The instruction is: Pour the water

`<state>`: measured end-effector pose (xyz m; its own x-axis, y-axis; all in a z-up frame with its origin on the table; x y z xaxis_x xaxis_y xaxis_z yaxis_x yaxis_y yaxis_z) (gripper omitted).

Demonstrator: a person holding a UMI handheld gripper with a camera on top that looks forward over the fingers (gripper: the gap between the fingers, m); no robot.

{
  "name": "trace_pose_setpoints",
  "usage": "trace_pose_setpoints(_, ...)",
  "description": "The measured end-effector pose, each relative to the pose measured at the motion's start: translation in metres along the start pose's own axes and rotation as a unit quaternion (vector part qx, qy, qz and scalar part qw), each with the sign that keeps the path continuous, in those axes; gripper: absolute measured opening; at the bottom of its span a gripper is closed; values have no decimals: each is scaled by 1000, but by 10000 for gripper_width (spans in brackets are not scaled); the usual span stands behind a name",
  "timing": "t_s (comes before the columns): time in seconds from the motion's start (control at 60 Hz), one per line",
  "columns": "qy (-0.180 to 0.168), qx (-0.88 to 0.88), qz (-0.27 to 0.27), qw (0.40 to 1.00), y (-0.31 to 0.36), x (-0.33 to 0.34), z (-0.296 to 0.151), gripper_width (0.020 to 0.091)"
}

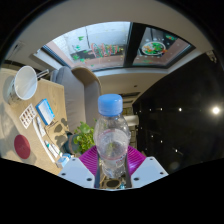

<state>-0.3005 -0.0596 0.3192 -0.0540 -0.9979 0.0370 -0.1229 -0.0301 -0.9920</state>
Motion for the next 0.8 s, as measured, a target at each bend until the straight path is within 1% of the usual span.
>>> trace_pose_setpoints(0.133, -36, 129, -8, 991, 42, -3, -47, 351)
trace_pose_setpoints(0.283, -44, 273, -18, 961, 80, -3, -72, 349)
trace_pose_setpoints(0.3, -46, 283, -19, 958, 88, -8, -67, 350)
trace_pose_setpoints(0.333, -44, 296, -24, 954, 88, -3, -75, 349)
trace_pose_setpoints(0.4, -42, 305, -33, 951, 95, -5, -74, 349)
trace_pose_setpoints(0.533, -37, 291, -42, 955, 93, -2, -74, 349)
trace_pose_setpoints(0.617, -37, 244, -48, 968, 84, -2, -70, 351)
trace_pose_setpoints(0.733, -24, 101, -76, 992, 58, 2, -62, 351)
trace_pose_setpoints(0.8, -16, 1, -94, 995, 40, 3, -53, 352)
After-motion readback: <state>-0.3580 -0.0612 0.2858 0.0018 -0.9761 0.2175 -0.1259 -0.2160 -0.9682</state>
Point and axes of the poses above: the point between the fingertips, and its own axes, seen from behind it with the camera up: y to the left, z down, x backward, against the way the camera looks, the point moved 8 cm from there along x, backward, against the way the camera looks, and after that the axes turned 1 degree about -y, right-handed, at the moved point
